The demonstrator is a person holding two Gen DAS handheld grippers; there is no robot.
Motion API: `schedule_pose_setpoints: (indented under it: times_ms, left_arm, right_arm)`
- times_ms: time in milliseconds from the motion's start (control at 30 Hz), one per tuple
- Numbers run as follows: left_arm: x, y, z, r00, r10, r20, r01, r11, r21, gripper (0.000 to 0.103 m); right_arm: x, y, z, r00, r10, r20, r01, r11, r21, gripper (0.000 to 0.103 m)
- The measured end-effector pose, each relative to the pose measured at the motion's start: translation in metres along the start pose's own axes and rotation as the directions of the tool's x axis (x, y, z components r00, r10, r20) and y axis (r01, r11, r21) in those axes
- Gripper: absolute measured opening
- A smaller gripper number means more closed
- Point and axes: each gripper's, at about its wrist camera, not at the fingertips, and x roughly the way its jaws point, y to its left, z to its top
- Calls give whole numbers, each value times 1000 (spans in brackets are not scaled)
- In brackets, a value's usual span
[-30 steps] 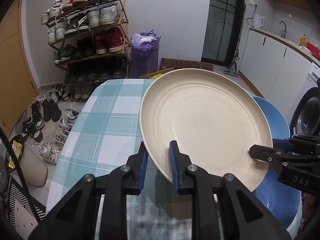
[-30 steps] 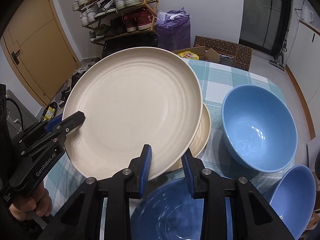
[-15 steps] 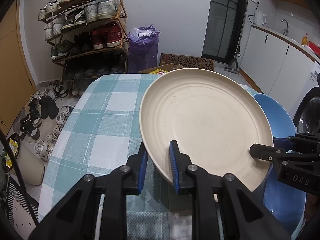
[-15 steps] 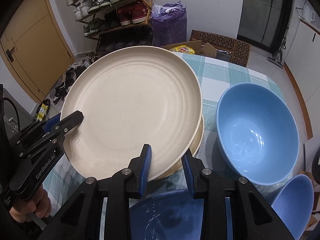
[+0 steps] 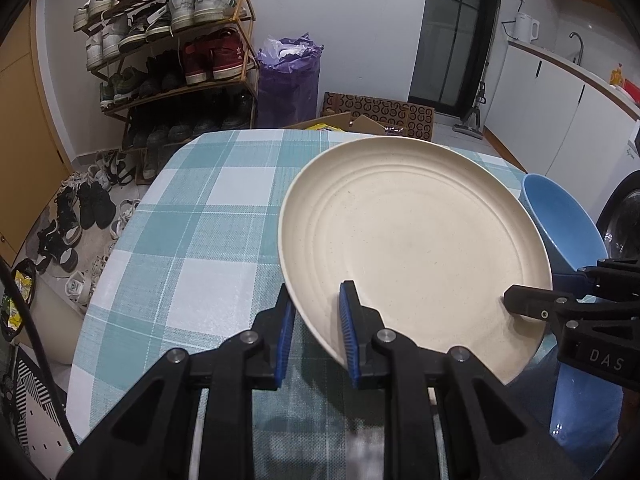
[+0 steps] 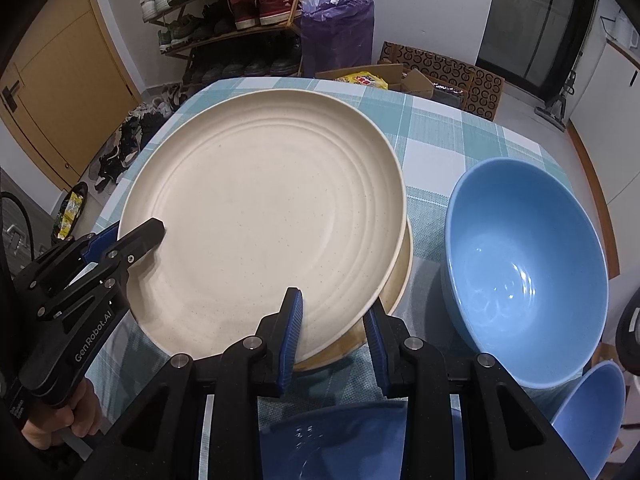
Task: Organize plates and bowls
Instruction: 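Lower the white plate onto the stacked cream plates with both tools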
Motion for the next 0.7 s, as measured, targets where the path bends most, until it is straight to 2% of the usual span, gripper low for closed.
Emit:
schedule_pose_setpoints:
  times_ms: [700]
  left_arm:
    - [30,-1,-9,999,-11,-51,10,1000,-15,21]
  right_arm:
    - [27,-6,4,995,-43,-85,41,999,-22,31]
